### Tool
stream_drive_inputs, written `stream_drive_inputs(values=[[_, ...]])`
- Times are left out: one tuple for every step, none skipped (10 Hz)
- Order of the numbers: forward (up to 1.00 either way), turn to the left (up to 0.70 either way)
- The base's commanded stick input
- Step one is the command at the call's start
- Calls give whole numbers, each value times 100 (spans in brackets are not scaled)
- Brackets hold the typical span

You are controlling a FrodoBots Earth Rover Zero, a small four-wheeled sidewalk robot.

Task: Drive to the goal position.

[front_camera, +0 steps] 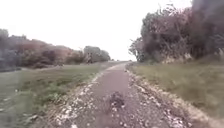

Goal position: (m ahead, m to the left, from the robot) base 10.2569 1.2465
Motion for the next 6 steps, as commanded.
stream_drive_inputs(values=[[100,-27],[100,-13],[100,0],[100,0],[100,0],[100,0]])
